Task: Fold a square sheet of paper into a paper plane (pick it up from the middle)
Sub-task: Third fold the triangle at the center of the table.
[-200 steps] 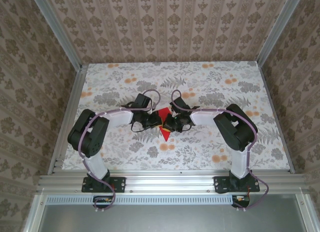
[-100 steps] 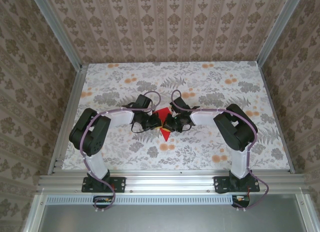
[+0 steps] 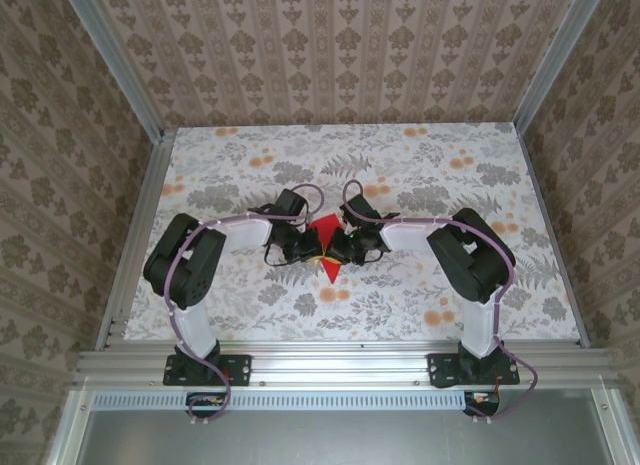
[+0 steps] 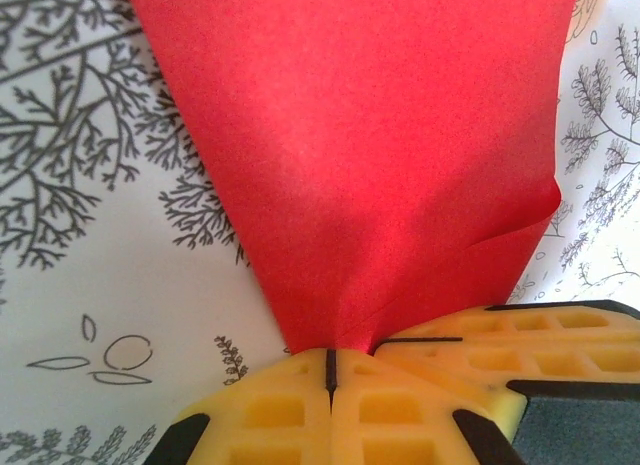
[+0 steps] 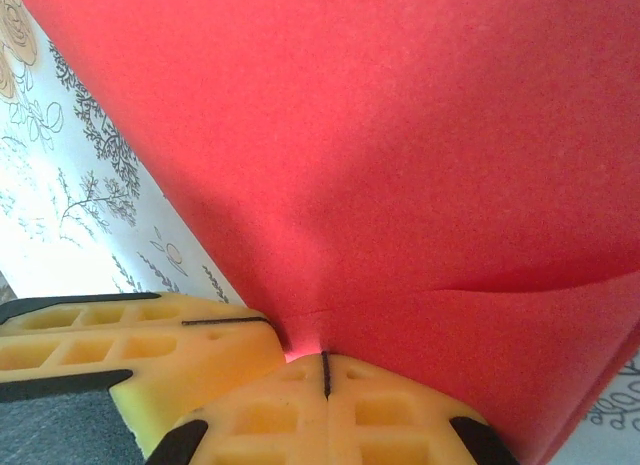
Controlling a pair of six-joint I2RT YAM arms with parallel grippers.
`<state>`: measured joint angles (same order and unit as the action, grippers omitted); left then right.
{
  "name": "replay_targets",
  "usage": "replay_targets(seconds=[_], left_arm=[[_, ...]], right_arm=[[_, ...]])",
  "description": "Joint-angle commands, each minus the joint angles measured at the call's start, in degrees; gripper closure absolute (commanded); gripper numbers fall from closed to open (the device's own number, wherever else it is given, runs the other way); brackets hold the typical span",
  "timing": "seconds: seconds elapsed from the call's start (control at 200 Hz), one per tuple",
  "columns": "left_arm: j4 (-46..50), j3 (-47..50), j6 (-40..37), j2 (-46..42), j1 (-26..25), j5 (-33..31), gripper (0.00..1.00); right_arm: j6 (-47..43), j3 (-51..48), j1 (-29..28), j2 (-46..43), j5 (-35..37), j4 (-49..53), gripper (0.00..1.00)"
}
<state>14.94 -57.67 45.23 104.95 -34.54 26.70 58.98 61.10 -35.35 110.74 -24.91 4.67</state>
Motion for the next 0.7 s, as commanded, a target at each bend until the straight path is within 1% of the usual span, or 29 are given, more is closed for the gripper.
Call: replay_targets(seconds=[0.0, 0.14, 0.335, 0.435, 0.695], left_arm=[[5.32, -0.52, -1.33, 1.93, -1.04, -3.44, 1.0], [6.37, -0.71, -1.48, 2.58, -1.2, -4.37, 1.0], [7.03, -1.29, -1.42, 3.5, -1.57, -4.73, 1.0], [7.14, -1.57, -1.44, 3.69, -1.75, -4.9, 1.0], [7.5, -2.28, -1.47, 3.86, -2.02, -4.9, 1.0]], right_arm=[[1.22, -1.5, -0.07, -0.48, -1.79, -2.22, 1.0], [0.06, -3.17, -0.07, -3.49, -5.28, -6.23, 1.0], [-2.14, -6.32, -0.24, -7.54, -8.08, -6.01, 1.0], [-2.65, -7.77, -0.42, -8.74, -7.71, -4.21, 1.0], [-3.64, -9.64, -0.42, -7.29, -6.21, -1.48, 1.0]])
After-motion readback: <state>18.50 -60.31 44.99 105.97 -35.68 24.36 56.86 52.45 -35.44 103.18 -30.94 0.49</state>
